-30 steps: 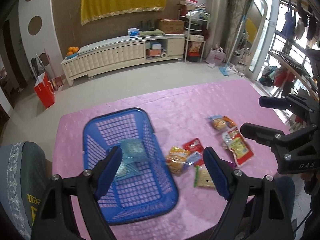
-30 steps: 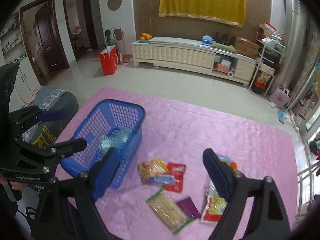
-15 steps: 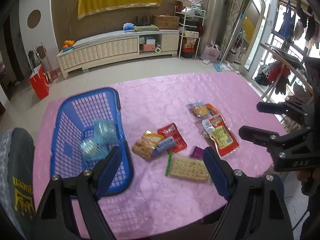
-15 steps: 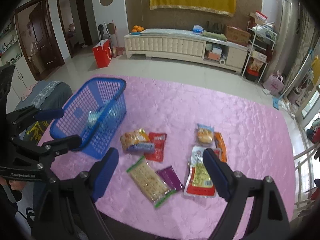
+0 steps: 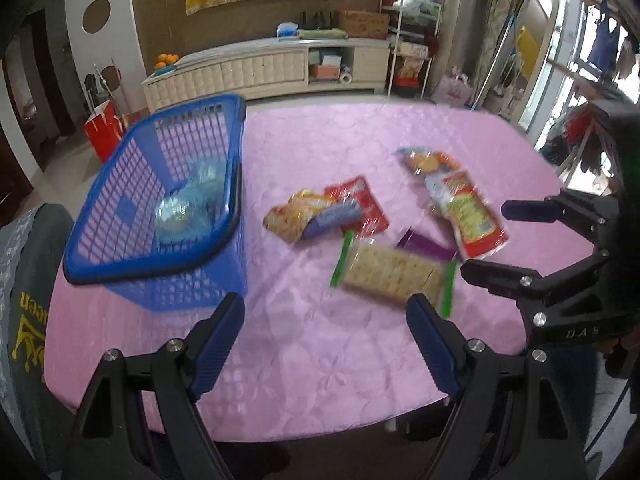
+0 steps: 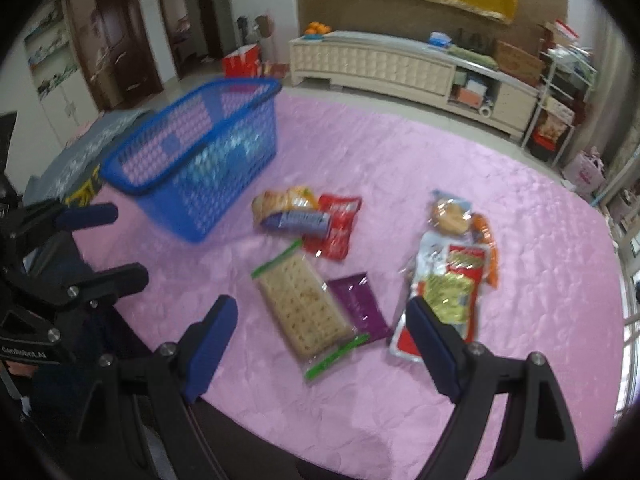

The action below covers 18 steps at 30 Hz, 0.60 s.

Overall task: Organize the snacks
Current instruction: 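Withdraw both tools from the basket back toward the snacks, then grasp the green-edged saltine cracker pack with the right tool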

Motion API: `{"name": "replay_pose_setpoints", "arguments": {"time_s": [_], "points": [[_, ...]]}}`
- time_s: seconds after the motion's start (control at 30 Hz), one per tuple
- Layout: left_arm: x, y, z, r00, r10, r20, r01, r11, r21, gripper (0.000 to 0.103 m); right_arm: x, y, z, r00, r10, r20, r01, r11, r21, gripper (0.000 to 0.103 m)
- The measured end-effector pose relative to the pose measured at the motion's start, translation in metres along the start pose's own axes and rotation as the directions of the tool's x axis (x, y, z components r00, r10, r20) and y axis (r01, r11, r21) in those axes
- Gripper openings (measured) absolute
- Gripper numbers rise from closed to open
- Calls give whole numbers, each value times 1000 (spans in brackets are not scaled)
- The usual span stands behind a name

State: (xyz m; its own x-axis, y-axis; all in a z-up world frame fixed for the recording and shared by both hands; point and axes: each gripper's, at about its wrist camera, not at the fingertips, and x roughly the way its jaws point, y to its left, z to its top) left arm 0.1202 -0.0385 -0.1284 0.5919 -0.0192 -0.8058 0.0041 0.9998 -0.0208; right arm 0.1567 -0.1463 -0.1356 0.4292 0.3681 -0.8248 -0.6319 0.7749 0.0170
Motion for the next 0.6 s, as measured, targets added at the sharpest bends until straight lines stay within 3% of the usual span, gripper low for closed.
{"name": "replay_pose_setpoints", "arguments": {"time_s": [0.27,0.6], "points": [[36,12,-25,996,-16,-87,10,997,-78,82,42,19,-13,997,-7,-73,-4,989,-149,89],[68,23,-40,988,-26,-149,9,993,-118,82,92,23,-6,988,-6,-157,-26,979,-201,89]]}}
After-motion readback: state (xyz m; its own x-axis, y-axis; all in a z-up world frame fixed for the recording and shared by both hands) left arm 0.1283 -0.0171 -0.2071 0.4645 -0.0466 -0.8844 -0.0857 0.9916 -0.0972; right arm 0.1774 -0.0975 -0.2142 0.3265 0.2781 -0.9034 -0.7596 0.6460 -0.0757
